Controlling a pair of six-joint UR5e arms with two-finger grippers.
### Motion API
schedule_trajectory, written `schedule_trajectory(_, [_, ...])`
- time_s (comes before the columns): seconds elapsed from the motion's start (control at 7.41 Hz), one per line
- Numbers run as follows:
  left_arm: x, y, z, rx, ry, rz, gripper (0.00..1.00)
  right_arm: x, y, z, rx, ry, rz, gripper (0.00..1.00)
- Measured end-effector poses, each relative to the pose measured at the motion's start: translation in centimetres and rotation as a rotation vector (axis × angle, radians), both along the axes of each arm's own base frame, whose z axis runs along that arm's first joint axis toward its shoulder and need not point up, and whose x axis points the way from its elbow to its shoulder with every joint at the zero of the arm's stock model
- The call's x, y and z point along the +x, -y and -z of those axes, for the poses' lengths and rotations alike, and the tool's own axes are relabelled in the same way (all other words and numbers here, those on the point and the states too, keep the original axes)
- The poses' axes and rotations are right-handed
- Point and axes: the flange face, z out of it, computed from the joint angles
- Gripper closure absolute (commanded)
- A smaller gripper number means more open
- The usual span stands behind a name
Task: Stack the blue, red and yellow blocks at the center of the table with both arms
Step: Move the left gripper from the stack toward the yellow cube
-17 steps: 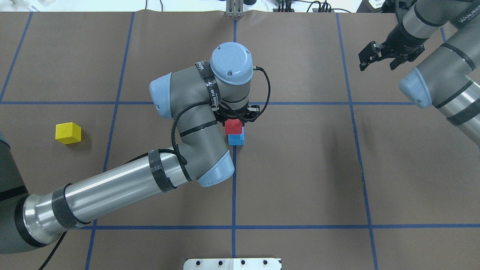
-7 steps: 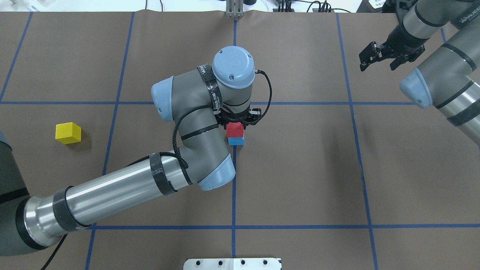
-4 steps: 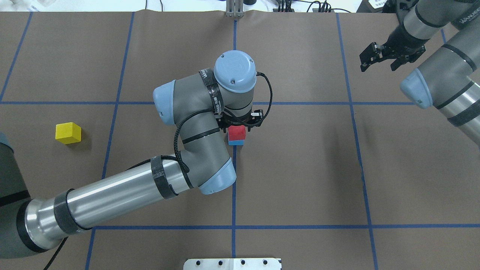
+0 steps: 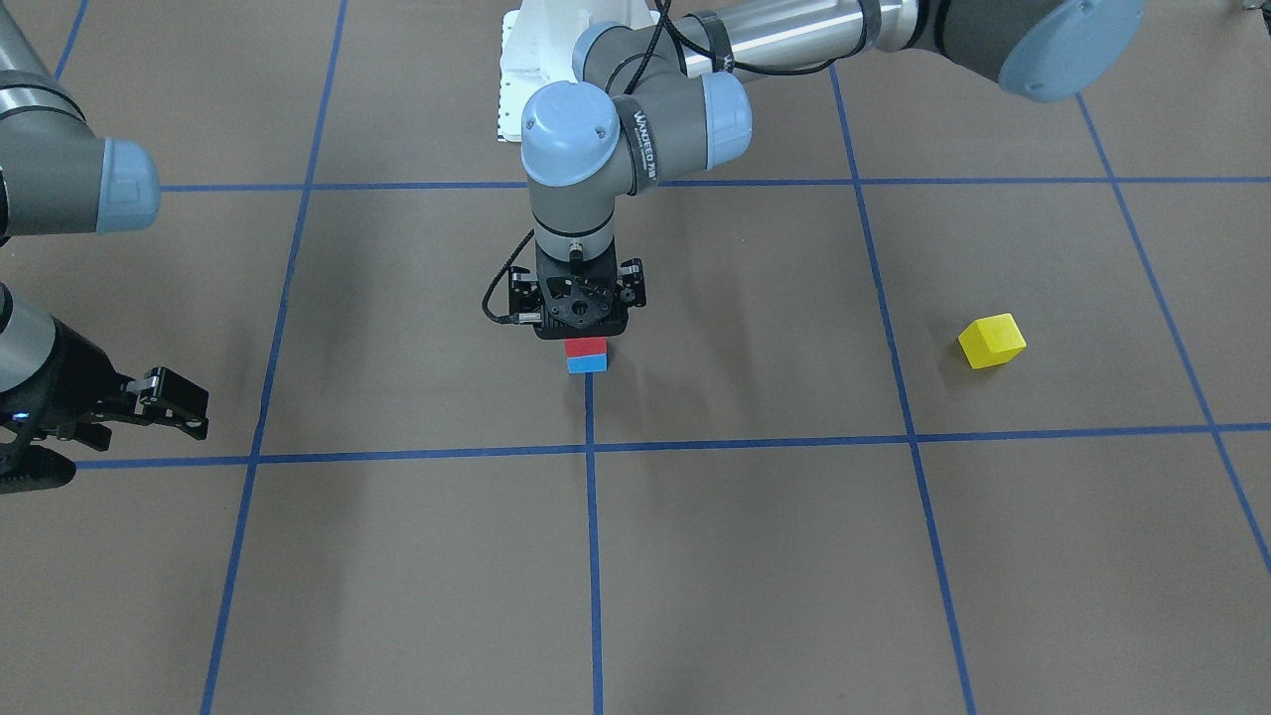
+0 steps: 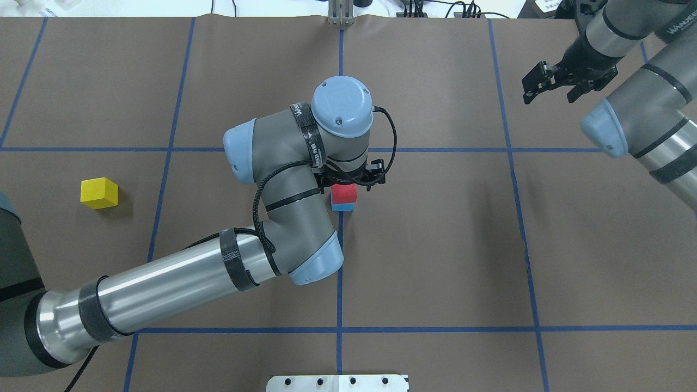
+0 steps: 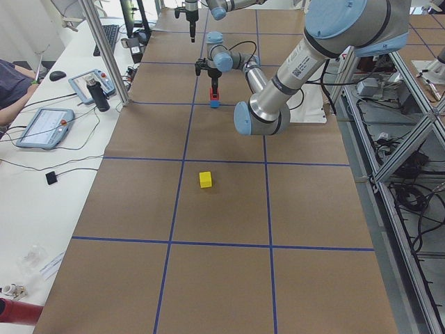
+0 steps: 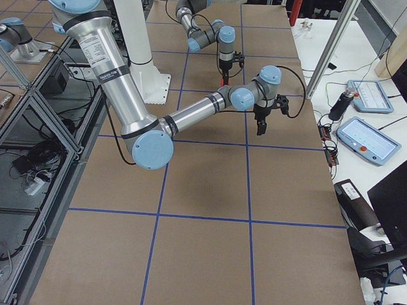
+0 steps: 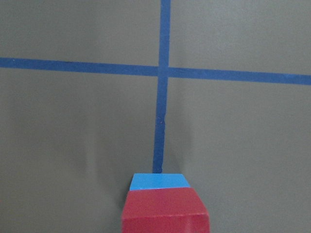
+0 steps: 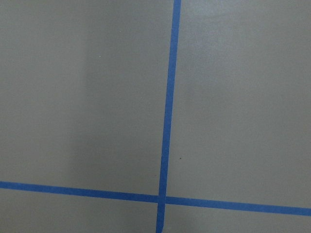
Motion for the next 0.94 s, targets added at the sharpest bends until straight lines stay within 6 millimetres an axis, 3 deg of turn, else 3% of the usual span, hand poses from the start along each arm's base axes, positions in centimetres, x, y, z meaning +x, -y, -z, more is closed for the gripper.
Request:
schedule_trajectory(0.27, [-4.9,2.0,2.1,0.033,-0.029,0.018,0.00,0.2,0.1,0.2,0.002,0.006,0.000,0.01])
schedule_trajectory(0.4, [-8.6,2.9,1.9,0.056,-0.003,0.005,0.00,0.2,0.1,0.3,0.003,0.008,0.001,0.01])
schedule_trajectory(0.54, [-12.9,3.2,0.1,0.085,0.038,-0.020,0.00,0.2,0.1,0.4,0.005,0.008,0.001,0.01])
schedule_trajectory(0.81, [-22.2,3.4,-9.0,0.126,0.118,-0.043,0.00,0.3,0.2,0.3,0.007,0.007,0.002,0.01])
schedule_trajectory(0.94, [-25.9,3.6,-13.5,0.134,0.150,-0.042,0.00,0.2,0.2,0.2,0.006,0.006,0.002,0.01])
